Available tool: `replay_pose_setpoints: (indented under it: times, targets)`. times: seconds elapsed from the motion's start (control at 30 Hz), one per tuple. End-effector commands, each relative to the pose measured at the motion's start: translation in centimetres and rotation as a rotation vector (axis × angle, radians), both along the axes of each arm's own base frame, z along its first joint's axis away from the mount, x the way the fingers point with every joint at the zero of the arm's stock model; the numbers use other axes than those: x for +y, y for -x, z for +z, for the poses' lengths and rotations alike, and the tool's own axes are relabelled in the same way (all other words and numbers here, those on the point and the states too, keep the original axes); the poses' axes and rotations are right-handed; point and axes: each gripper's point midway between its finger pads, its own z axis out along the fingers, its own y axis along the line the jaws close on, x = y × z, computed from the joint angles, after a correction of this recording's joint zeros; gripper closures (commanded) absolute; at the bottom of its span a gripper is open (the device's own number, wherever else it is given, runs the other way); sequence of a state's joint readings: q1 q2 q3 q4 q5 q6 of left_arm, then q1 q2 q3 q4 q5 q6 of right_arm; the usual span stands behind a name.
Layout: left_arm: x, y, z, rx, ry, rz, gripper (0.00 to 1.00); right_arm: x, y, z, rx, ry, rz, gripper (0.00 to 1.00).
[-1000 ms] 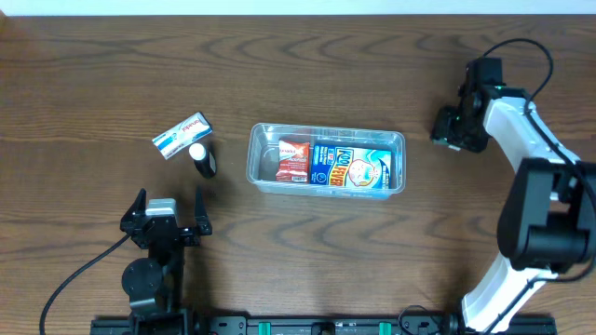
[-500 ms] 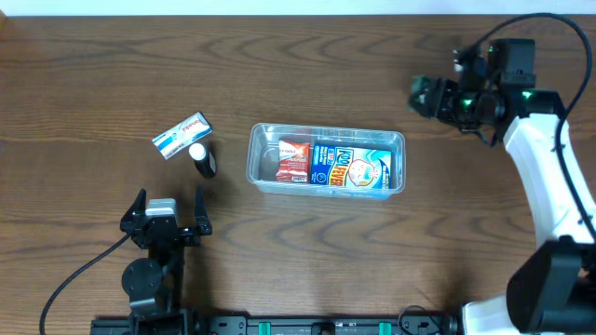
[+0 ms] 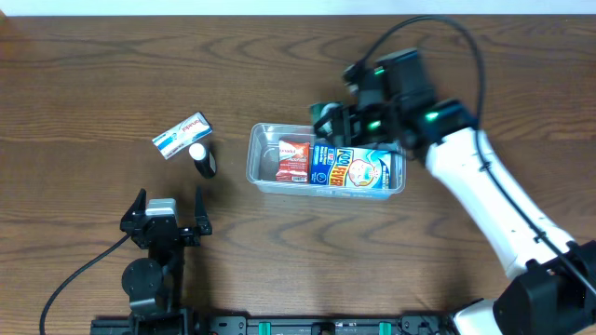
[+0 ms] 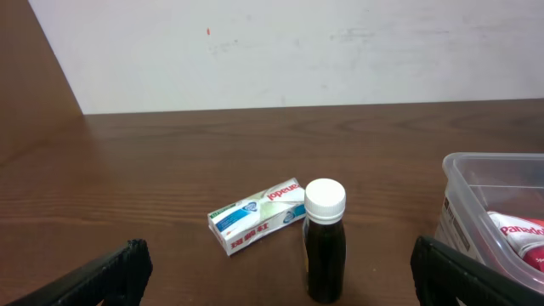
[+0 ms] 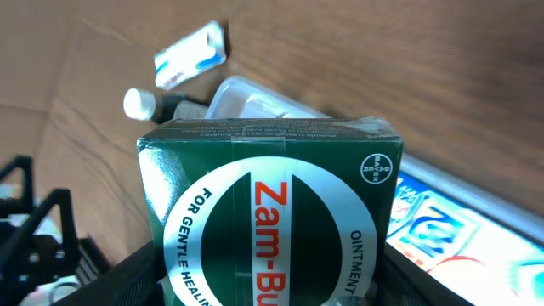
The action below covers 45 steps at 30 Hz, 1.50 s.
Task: Pack container
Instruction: 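Lower the green tin upright into the container's left side and release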
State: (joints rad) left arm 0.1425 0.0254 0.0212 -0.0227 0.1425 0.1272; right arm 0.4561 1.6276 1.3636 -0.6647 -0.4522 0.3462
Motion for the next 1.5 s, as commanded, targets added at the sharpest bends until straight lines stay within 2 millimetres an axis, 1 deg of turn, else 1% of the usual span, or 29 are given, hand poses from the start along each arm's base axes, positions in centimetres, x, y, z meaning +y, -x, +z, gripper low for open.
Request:
replay_pose_setpoints:
  times: [0.0,0.03,0.17,0.27,0.4,0.47,0.53,0.6,0.73,0.83,1.03,1.17,1.3,1.47]
  targets:
    - [0.0,0.1,-1.6,0.049,0.017,-0.001,0.02,1.3,0.4,-0.8,-0.023,0.098,-0.092,0.39]
    - [0.0,0.1,-1.6,0.049,0.017,-0.001,0.02,2.1,0.6,-1.1,-0.036,0.121,-0.1,0.38]
    - [0.0,0.1,-1.6,0.049,0.017,-0.001,0.02,4.0,0.9,-2.8,-0.066,0.19,-0.14,0.38]
    - [0.0,0.1,-1.6,0.049,0.017,-0.001,0.02,5.1,1.0,-4.8,-0.073,0.246,-0.172,0.38]
    - [0.0,0.1,-1.6,0.049,0.017,-0.001,0.02,5.9,1.0,-7.9,-0.046,0.303,-0.216,0.37]
    - [0.0,0.1,-1.6,0.049,0.017,-0.001,0.02,6.1,1.0,-9.2,-0.026,0.316,-0.226,0.35]
    - [0.0,0.1,-1.6,0.049,0.017,-0.001,0.02,5.9,0.9,-10.1,-0.011,0.327,-0.244,0.34]
    - [0.0,0.1,-1.6,0.049,0.017,-0.001,0.02,5.6,0.6,-10.5,-0.015,0.345,-0.267,0.34]
    - [0.0,0.1,-1.6,0.049,0.017,-0.001,0.02,5.1,0.1,-10.6,-0.034,0.366,-0.291,0.35]
    - [0.0,0.1,-1.6,0.049,0.017,-0.001,0.02,5.1,0.1,-11.0,-0.033,0.37,-0.293,0.36]
    - [0.0,0.1,-1.6,0.049,0.017,-0.001,0.02,5.1,0.1,-12.6,-0.004,0.387,-0.31,0.36]
    - [0.0,0.1,-1.6,0.049,0.017,-0.001,0.02,5.0,0.1,-13.3,0.014,0.393,-0.323,0.36]
    - [0.0,0.1,-1.6,0.049,0.017,-0.001,0.02,5.0,0.1,-13.4,0.019,0.392,-0.331,0.36]
    - [0.0,0.1,-1.6,0.049,0.017,-0.001,0.02,4.4,0.1,-13.5,0.027,0.405,-0.374,0.34]
